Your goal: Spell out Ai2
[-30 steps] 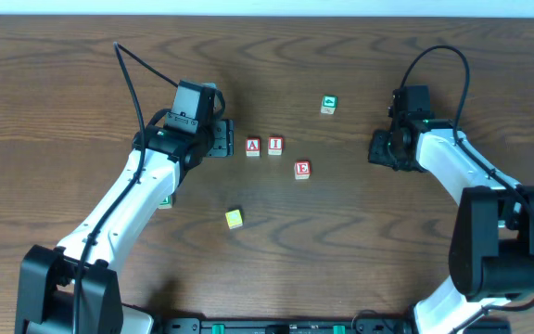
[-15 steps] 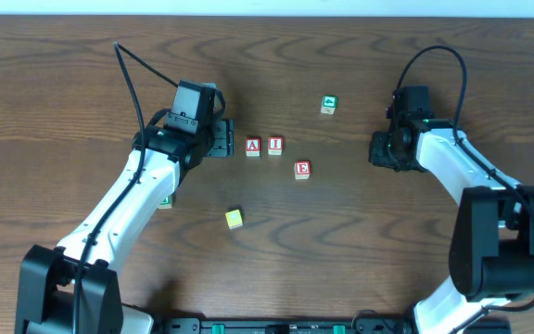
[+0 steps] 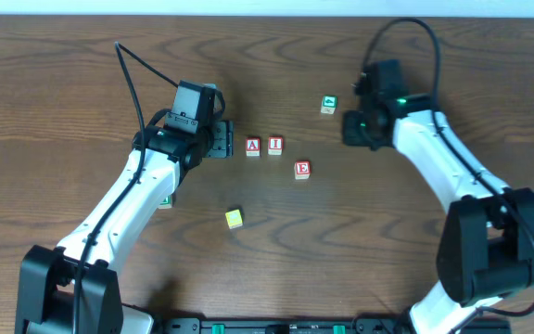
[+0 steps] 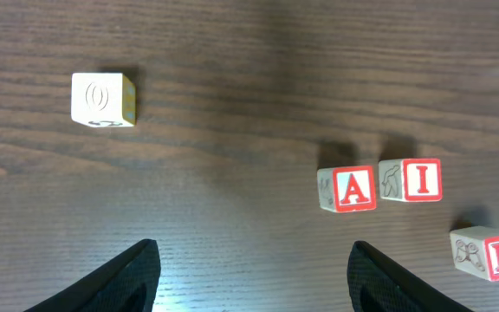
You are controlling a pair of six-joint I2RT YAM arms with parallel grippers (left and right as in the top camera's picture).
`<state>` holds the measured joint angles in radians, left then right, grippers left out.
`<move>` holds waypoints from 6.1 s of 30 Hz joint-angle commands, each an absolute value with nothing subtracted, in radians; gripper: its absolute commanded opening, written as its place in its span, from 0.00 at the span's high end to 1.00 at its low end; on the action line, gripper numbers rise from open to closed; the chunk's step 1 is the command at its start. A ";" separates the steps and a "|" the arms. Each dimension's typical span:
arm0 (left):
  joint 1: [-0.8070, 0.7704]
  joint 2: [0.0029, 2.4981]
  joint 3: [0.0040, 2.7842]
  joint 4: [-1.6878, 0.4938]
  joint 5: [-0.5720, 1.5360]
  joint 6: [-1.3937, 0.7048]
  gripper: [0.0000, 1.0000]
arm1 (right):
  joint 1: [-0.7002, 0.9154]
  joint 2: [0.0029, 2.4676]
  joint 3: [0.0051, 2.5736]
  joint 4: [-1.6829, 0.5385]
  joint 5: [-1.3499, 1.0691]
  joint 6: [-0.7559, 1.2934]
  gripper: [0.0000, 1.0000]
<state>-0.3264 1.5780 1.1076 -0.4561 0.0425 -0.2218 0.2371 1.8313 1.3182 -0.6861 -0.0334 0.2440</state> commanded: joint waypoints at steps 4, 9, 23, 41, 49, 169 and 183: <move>-0.321 1.589 1.136 -0.467 -0.001 -0.200 0.29 | 0.374 1.818 1.328 -0.652 -0.028 0.322 0.98; -0.320 1.589 1.136 -0.467 -0.007 -0.186 0.29 | 0.442 1.820 1.328 -0.593 0.014 0.349 0.99; -0.320 1.589 1.136 -0.467 -0.007 -0.187 0.29 | 0.503 1.918 1.328 -0.522 0.019 0.371 0.99; -0.320 1.589 1.136 -0.469 -0.007 -0.187 0.29 | 0.509 1.985 1.328 -0.547 0.062 0.452 0.99; -0.320 1.589 1.136 -0.469 -0.007 -0.187 0.29 | 0.512 1.989 1.328 -0.548 0.094 0.457 0.99; -0.320 1.589 1.136 -0.512 -0.007 -0.217 0.30 | 0.392 1.933 1.233 -0.525 -0.183 0.488 0.99; -0.320 1.589 1.136 -0.512 -0.007 -0.216 0.30 | 0.430 1.933 1.233 -0.686 -0.202 0.500 0.99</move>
<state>-0.3252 1.5795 1.1076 -0.5102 0.0143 -0.2092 0.4213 1.9488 1.2392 -0.6743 -0.1879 0.4904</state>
